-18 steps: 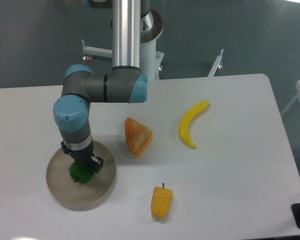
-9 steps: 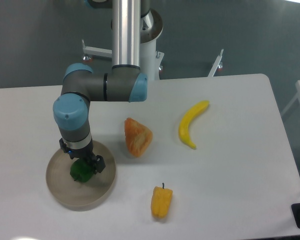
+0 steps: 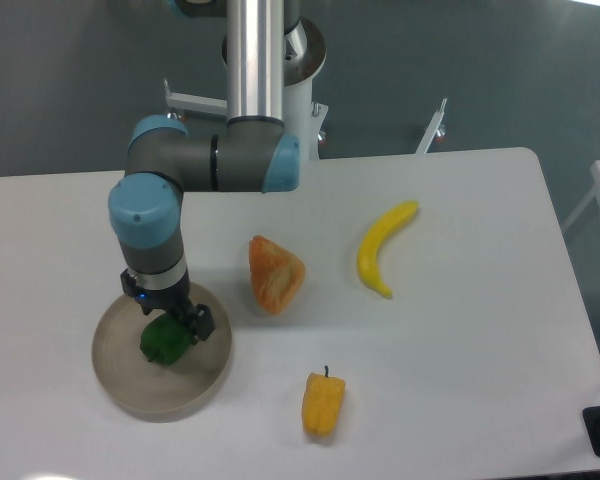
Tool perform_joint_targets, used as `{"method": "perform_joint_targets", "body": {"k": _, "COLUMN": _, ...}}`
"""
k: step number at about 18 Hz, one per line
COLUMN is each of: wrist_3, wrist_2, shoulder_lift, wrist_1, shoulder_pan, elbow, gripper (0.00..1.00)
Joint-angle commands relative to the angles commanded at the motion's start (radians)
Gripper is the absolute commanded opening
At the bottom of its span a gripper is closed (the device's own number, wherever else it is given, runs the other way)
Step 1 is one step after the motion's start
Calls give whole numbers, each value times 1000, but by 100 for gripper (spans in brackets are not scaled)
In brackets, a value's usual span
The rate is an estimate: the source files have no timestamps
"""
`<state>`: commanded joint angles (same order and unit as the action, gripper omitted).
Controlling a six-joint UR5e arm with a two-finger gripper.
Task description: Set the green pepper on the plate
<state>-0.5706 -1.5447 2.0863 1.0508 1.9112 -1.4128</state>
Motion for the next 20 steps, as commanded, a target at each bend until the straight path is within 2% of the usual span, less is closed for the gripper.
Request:
{"method": "perform_joint_targets", "body": {"k": 9, "wrist_3": -201, "wrist_2": 0, "shoulder_lift": -35, "wrist_1": -3, "shoulder_pan": 132, "elbow": 17, "gripper": 100}}
{"method": "perform_joint_targets", "body": {"k": 13, "wrist_3": -355, "wrist_2": -76, "shoulder_lift": -35, "wrist_1": -2, "shoulder_pan": 161, "elbow": 26, "gripper": 100}}
{"method": "perform_joint_targets", "body": {"k": 16, "wrist_3": -486, "wrist_2": -86, "shoulder_lift": -37, "wrist_1": -2, "shoulder_pan": 195, "elbow": 29, "gripper": 100}}
{"method": "perform_joint_targets", "body": {"k": 20, "wrist_3": -499, "wrist_2": -87, "shoulder_lift": -35, "wrist_1": -2, "shoulder_pan": 206, "elbow": 40, "gripper": 100}}
